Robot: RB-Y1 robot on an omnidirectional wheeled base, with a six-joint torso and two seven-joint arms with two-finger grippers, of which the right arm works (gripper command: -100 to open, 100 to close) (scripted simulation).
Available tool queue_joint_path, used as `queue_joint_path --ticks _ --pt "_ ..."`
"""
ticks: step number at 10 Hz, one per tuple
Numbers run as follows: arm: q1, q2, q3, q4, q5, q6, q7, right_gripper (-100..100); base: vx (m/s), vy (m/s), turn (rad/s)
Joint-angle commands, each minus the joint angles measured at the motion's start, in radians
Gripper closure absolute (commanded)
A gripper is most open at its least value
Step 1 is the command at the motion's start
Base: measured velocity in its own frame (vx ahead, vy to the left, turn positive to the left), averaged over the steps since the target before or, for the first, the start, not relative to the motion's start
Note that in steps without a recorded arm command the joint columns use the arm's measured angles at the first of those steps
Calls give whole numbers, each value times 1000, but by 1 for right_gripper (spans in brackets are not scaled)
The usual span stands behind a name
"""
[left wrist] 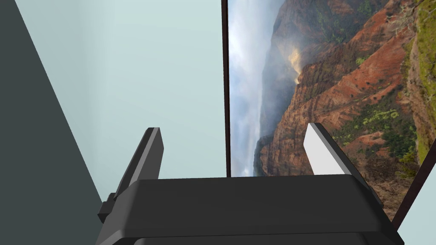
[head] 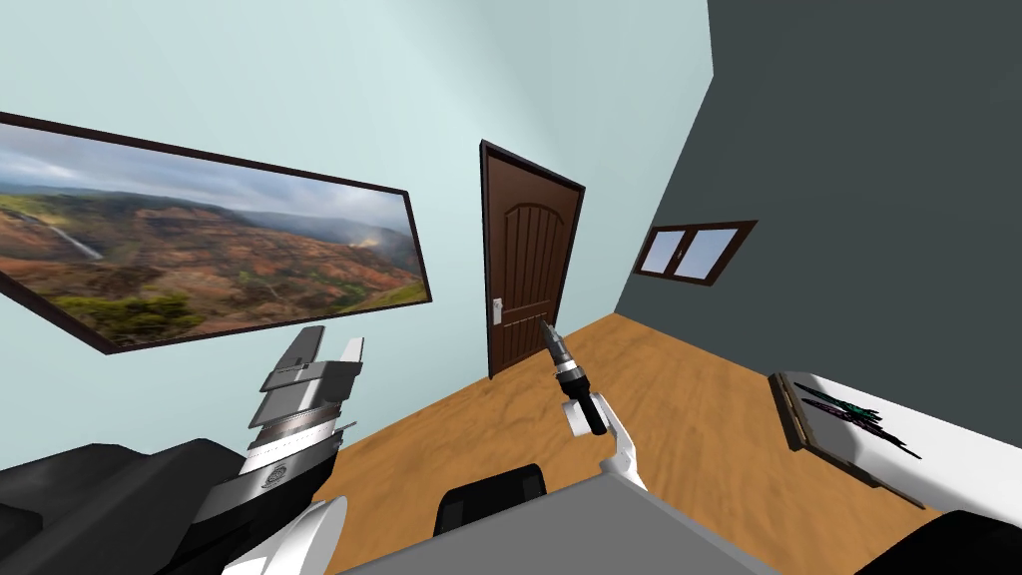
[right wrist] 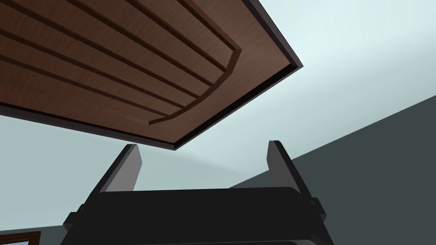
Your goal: Pull the door open
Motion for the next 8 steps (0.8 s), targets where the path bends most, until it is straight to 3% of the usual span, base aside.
queue_joint_path --ticks 1,8 --pt "-21 -9 1 37 20 9 30 -100 107 26 23" --pt "-110 -41 4 221 102 21 159 -100 102 26 20"
